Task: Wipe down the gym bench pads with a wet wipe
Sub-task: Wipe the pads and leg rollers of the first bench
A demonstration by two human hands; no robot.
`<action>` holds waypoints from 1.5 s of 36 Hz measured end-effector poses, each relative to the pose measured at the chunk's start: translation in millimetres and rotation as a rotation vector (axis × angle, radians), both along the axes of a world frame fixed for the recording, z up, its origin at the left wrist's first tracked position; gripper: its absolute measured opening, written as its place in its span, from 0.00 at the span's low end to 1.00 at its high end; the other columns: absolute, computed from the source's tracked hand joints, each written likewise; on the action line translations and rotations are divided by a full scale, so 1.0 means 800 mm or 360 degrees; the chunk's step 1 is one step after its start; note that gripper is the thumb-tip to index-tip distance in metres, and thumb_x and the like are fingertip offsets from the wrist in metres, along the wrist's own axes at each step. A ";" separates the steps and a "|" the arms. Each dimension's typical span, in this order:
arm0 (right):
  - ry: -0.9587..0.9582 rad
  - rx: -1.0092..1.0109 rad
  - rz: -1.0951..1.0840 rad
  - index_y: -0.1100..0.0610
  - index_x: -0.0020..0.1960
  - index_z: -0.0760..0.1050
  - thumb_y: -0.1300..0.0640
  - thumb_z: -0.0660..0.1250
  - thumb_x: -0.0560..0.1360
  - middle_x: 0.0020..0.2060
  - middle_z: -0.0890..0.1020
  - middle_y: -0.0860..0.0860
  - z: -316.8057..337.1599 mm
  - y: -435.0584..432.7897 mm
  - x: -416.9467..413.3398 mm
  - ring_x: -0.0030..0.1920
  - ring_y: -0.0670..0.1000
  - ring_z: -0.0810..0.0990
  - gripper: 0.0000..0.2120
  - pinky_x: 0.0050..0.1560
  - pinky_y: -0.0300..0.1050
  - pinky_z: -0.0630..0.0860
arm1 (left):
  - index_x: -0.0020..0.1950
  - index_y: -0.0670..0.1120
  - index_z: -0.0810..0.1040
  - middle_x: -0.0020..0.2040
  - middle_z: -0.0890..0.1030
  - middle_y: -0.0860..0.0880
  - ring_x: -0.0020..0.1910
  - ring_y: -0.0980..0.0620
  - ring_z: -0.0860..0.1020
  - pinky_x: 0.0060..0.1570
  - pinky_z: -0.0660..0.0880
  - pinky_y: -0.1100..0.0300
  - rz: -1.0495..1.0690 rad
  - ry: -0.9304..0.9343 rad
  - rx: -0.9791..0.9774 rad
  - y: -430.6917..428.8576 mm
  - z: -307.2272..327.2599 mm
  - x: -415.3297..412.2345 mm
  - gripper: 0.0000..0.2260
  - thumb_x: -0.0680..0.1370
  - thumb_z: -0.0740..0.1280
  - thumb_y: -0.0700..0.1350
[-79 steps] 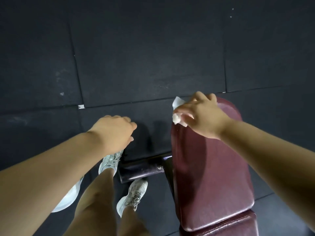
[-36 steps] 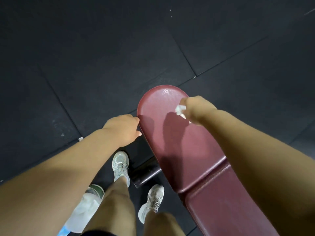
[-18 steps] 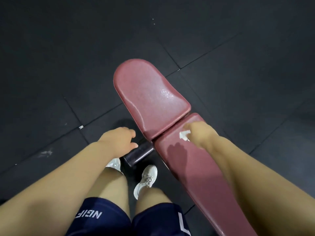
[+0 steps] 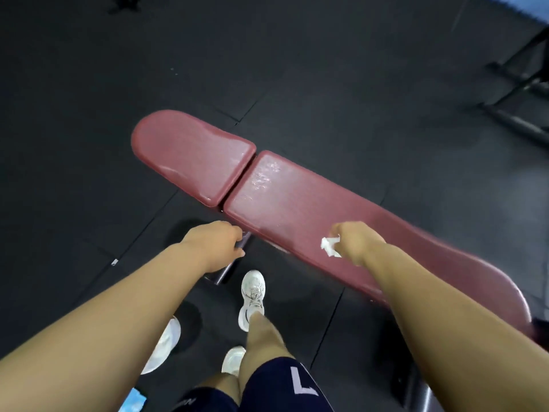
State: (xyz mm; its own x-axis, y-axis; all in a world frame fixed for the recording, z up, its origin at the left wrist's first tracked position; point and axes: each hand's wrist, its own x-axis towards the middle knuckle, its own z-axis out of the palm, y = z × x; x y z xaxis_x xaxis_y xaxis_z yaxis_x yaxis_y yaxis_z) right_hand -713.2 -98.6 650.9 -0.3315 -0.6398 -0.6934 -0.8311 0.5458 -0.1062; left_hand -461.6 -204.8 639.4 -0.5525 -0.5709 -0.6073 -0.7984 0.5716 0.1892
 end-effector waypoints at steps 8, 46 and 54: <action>-0.0038 0.0044 -0.0311 0.64 0.43 0.73 0.54 0.61 0.73 0.38 0.76 0.59 0.034 0.187 0.005 0.36 0.53 0.66 0.11 0.38 0.43 0.65 | 0.55 0.48 0.74 0.52 0.75 0.50 0.48 0.49 0.75 0.44 0.74 0.55 -0.0457 -0.0092 -0.0039 0.114 0.029 -0.040 0.13 0.79 0.61 0.55; 0.0263 -0.0461 -0.1227 0.52 0.47 0.76 0.54 0.65 0.72 0.44 0.77 0.51 0.175 0.901 -0.246 0.42 0.54 0.77 0.05 0.40 0.46 0.75 | 0.63 0.54 0.72 0.60 0.75 0.53 0.55 0.49 0.76 0.52 0.75 0.52 -0.1431 0.0295 -0.0081 0.731 0.118 -0.448 0.16 0.77 0.62 0.57; 0.0457 -0.0480 -0.1296 0.52 0.44 0.73 0.57 0.65 0.70 0.43 0.78 0.50 0.170 0.924 -0.351 0.42 0.53 0.77 0.04 0.39 0.46 0.76 | 0.63 0.53 0.73 0.58 0.76 0.54 0.51 0.52 0.75 0.48 0.73 0.56 -0.1257 0.0530 0.0081 0.749 0.116 -0.579 0.16 0.77 0.62 0.57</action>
